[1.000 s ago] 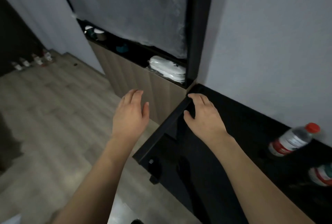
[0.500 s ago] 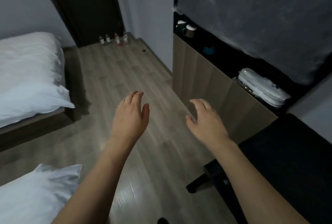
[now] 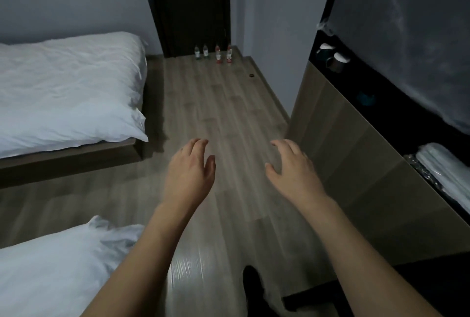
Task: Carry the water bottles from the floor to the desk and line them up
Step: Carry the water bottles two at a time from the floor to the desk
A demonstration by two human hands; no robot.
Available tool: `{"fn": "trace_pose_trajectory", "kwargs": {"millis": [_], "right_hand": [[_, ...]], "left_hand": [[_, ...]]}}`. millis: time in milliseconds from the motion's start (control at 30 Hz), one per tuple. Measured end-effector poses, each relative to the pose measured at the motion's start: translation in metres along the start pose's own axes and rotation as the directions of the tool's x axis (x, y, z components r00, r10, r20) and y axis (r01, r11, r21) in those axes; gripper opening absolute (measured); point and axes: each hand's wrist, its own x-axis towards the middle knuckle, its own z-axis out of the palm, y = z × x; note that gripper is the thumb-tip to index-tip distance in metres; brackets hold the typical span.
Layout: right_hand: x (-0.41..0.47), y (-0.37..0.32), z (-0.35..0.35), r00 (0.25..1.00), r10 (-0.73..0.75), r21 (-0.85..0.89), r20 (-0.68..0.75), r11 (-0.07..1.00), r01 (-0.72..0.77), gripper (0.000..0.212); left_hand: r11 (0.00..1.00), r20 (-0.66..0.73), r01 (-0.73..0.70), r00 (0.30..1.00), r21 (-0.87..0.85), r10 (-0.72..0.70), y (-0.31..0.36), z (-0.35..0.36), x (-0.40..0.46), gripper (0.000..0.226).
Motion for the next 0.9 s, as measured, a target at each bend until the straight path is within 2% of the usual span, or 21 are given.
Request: {"fn": "trace_pose_trajectory", "kwargs": {"millis": [200,500,700,900], "right_hand": [[0.086,0.010,0.012,0.998,-0.051,0.010,0.045,0.999,0.051,0.055],[0.224,0.012,0.005,0.993,-0.118,0.052,0.002,0.992,0.118,0.053],[0.302,-0.002,0.026,0.991,-0.133,0.063,0.015,0.989,0.132,0.052],[0.388,-0.035,0.062,0.989,-0.138,0.053,0.048,0.989,0.135,0.053]], "left_hand": [[0.999,-0.033,0.029,0.999,0.024,-0.028,-0.008,0.020,0.087,0.039],[0.996,-0.056,0.002,0.998,0.085,0.003,-0.007,0.030,0.214,0.041],[0.997,-0.069,0.028,0.997,0.072,-0.023,-0.039,0.044,0.283,0.040],[0.997,-0.053,0.069,0.996,0.026,-0.068,-0.103,0.058,0.360,0.041]]}}
